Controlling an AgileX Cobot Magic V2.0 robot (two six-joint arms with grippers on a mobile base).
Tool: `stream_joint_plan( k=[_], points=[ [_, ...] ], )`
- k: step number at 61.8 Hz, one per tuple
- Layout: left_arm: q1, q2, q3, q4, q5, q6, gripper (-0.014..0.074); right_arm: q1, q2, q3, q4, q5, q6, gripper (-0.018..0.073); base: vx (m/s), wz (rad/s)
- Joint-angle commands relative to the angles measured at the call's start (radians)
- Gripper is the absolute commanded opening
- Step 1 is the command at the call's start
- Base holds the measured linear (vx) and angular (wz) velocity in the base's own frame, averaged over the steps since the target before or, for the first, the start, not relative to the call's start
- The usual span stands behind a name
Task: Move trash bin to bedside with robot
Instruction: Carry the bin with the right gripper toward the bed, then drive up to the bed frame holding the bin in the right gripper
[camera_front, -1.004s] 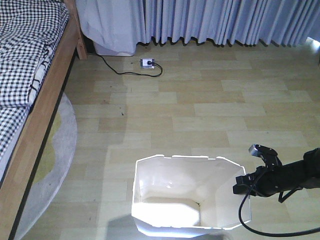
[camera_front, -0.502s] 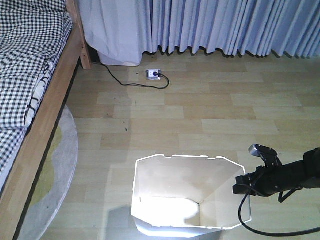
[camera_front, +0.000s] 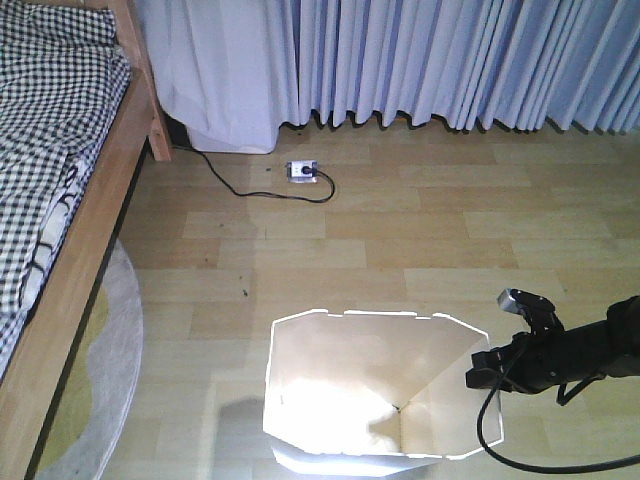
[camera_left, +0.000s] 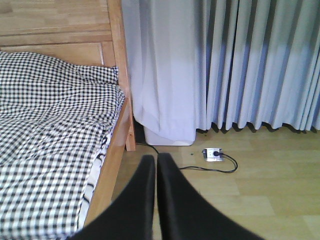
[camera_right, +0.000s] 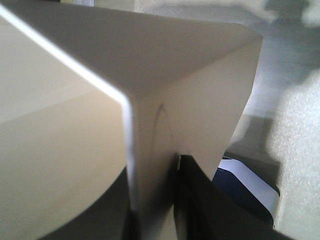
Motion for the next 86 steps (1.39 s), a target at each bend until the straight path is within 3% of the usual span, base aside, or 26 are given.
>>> stream_joint_plan(
  k=[1, 86],
  points=[
    [0.0, -0.015, 0.019, -0.004, -0.071, 0.0, -0.0006, -0.004, -0.068, -0.002, 0.01, 0.244, -0.001, -0.0006, 0.25, -0.04],
    [0.0, -0.015, 0.019, -0.004, -0.071, 0.0, -0.0006, -0.004, -0.068, -0.002, 0.01, 0.244, -0.001, -0.0006, 0.27, 0.02]
  ],
)
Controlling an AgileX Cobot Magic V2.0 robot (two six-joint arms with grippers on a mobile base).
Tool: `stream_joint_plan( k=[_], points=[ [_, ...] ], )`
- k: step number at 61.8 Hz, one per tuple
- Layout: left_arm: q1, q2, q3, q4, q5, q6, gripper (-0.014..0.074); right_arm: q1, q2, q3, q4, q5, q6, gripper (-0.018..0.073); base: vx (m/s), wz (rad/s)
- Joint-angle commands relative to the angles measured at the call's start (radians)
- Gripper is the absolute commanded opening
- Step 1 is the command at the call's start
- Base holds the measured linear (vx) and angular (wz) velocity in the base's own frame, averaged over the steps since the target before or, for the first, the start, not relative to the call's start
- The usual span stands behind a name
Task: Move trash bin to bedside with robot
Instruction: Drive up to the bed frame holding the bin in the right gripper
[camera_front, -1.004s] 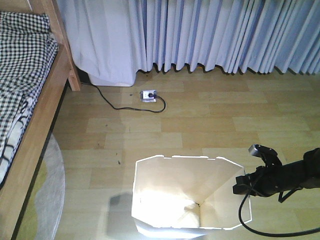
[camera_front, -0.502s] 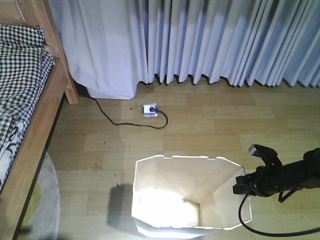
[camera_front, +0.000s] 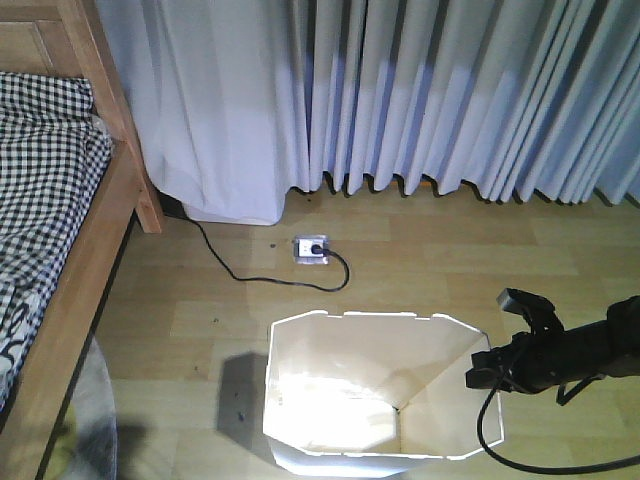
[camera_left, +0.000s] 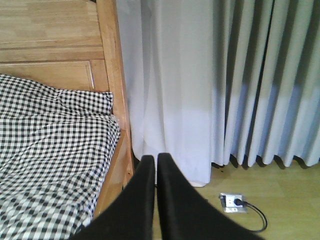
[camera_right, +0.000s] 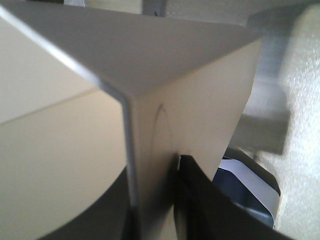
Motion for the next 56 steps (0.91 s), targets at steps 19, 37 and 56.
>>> stream_joint_plan(
  k=[19, 37, 56],
  points=[
    [0.0, -0.015, 0.019, -0.004, -0.071, 0.0, -0.0006, -0.004, -0.068, -0.002, 0.009, 0.244, -0.001, -0.0006, 0.22, 0.03],
    [0.0, -0.015, 0.019, -0.004, -0.071, 0.0, -0.0006, -0.004, -0.068, -0.002, 0.009, 0.244, -0.001, -0.0006, 0.21, 0.0],
    [0.0, -0.015, 0.019, -0.004, -0.071, 0.0, -0.0006, -0.004, -0.068, -0.002, 0.009, 0.244, -0.001, -0.0006, 0.2, 0.01]
  ],
)
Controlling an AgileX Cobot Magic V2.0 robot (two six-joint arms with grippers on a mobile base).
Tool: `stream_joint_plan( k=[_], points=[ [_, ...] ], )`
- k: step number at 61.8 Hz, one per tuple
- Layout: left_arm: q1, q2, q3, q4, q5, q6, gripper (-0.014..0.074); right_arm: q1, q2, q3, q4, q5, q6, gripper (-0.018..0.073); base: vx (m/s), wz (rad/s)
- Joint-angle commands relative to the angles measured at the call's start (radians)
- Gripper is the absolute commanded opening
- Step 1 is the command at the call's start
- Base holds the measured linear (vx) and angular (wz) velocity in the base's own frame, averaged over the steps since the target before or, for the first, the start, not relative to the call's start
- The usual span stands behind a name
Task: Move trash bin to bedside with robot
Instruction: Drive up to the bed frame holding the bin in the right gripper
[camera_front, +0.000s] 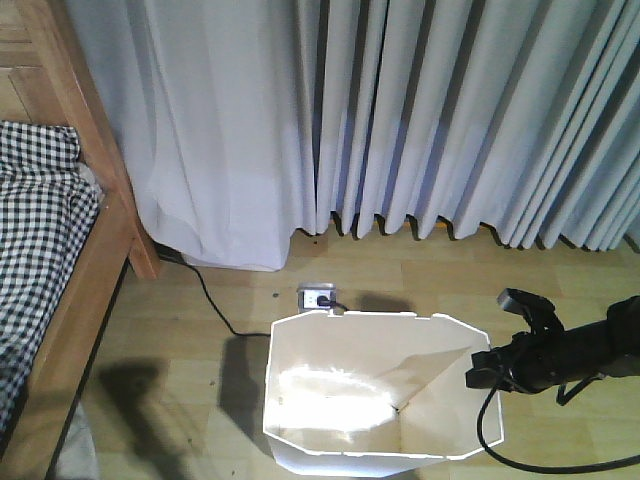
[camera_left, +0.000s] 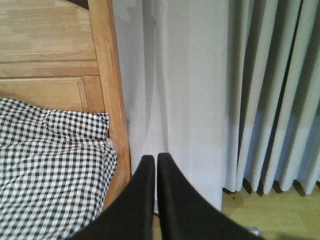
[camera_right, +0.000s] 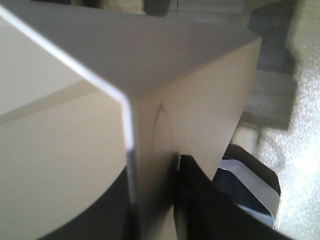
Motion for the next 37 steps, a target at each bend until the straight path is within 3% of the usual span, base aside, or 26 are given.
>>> stream_joint_plan(
  k=[1, 37],
  points=[
    [0.0, -0.015, 0.019, -0.004, -0.071, 0.0, -0.0006, -0.004, -0.068, -0.002, 0.009, 0.244, -0.001, -0.0006, 0.19, 0.02],
    [0.0, -0.015, 0.019, -0.004, -0.071, 0.0, -0.0006, -0.004, -0.068, -0.002, 0.009, 0.244, -0.001, -0.0006, 0.16, 0.01]
  ],
)
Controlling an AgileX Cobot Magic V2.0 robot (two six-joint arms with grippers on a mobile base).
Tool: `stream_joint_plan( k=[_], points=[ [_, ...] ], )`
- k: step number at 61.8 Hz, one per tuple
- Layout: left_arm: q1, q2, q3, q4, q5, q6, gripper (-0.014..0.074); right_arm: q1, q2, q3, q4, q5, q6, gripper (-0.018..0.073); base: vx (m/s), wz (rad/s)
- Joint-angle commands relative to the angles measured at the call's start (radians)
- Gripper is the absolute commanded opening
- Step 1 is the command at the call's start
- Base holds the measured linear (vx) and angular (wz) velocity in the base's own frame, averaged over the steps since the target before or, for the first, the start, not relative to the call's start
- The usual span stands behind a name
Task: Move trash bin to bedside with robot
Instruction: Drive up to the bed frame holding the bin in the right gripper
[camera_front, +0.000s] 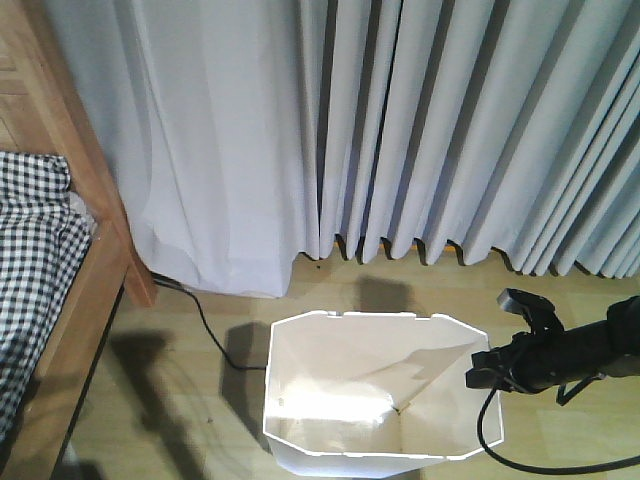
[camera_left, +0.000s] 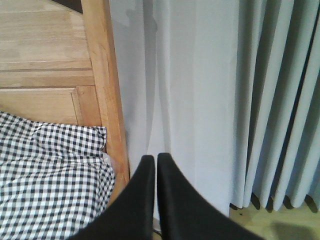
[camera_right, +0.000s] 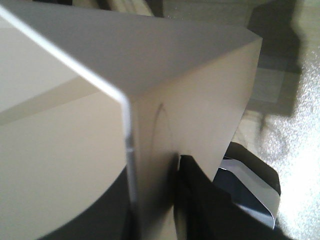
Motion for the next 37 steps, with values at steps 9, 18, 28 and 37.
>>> stream_joint_plan(
  k=[9, 18, 28, 37],
  points=[
    [0.0, -0.015, 0.019, -0.004, -0.071, 0.0, -0.0006, -0.004, -0.068, -0.002, 0.009, 0.244, -0.001, -0.0006, 0.14, -0.02],
    [0.0, -0.015, 0.019, -0.004, -0.071, 0.0, -0.0006, -0.004, -0.068, -0.002, 0.009, 0.244, -0.001, -0.0006, 0.13, -0.02],
    [0.0, -0.015, 0.019, -0.004, -0.071, 0.0, -0.0006, -0.004, -0.068, -0.002, 0.009, 0.244, -0.001, -0.0006, 0.1, 0.0],
    [0.0, -0.015, 0.019, -0.004, -0.071, 0.0, -0.0006, -0.004, -0.068, -0.002, 0.009, 0.244, -0.001, -0.0006, 0.06, 0.01]
  ],
)
